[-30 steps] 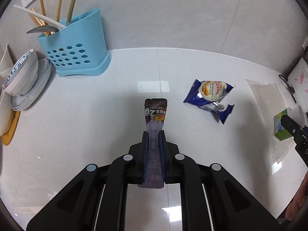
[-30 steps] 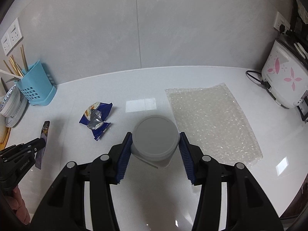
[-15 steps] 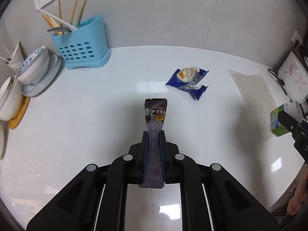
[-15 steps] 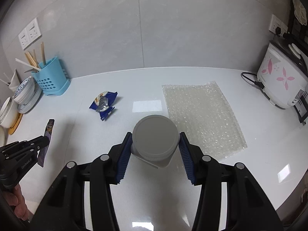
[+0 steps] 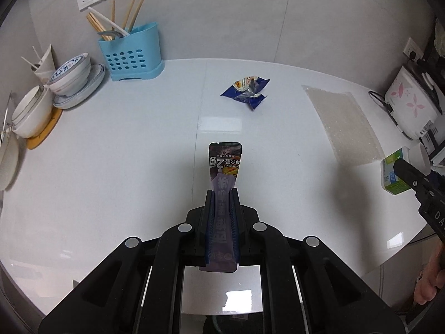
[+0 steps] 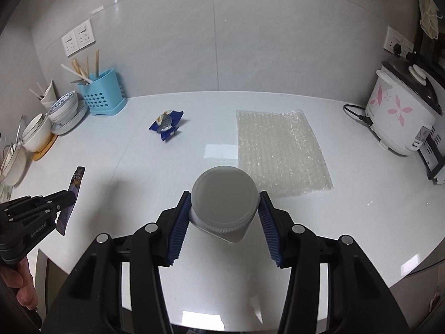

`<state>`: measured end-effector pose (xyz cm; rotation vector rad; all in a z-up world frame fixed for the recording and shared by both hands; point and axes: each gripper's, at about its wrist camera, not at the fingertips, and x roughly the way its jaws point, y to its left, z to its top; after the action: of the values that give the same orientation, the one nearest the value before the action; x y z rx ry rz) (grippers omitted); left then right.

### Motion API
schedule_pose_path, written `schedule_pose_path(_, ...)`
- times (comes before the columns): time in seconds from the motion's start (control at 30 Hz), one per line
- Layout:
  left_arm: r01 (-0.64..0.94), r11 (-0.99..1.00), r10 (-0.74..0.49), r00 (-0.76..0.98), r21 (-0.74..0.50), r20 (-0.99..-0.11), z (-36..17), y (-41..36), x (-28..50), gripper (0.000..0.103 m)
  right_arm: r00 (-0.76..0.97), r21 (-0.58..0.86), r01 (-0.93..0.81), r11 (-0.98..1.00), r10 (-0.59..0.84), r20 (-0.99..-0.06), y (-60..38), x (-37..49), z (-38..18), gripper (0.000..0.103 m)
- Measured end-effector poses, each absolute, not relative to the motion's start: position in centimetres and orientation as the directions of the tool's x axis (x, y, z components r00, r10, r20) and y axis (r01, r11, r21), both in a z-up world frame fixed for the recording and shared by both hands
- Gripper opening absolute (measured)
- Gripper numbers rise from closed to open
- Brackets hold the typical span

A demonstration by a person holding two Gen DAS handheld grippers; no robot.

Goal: Collect trash
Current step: 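Carry the purple packet and pill bottle down over the trash bin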

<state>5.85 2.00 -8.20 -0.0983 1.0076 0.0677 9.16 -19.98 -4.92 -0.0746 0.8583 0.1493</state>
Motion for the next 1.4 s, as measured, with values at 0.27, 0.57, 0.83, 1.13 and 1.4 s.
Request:
schedule_pose_path(0.27, -0.113, 0.992, 0.008, 0.536, -0.063, -0.844, -7.9, 0.2, 1.1, 0.010, 0.642, 0.011, -0.190, 0.982, 0.133, -0.755, -21.1, 4.4, -5.1, 0.046)
schedule_pose_path(0.57, -0.100, 0.993, 0.000, 0.555, -0.067, -0.832, -7.2, -1.0, -3.3, 0.010, 0.649, 0.024, -0.222, 0.975, 0.166, -0.743, -22.1, -0.1, -5.5, 0.047)
schedule_pose_path(0.83, -0.075, 0.995, -0.018, 0.567, -0.073, -0.823, -7.5, -2.5, -6.9, 0.010, 0.656, 0.036, -0.238, 0.971, 0.188, -0.731, -23.0, -2.8, -5.2, 0.047)
schedule_pose_path(1.13, -0.044, 0.997, -0.034, 0.570, -0.071, -0.821, -8.6, -3.7, -10.9, 0.010, 0.648, 0.050, -0.258, 0.965, 0.211, -0.731, -23.9, -6.7, -6.1, 0.046)
schedule_pose_path(1.4, -0.021, 0.995, -0.067, 0.563, -0.095, -0.824, -11.0, -5.1, -13.5, 0.010, 0.603, 0.058, -0.274, 0.960, 0.219, -0.767, -25.1, -9.6, -8.7, 0.047)
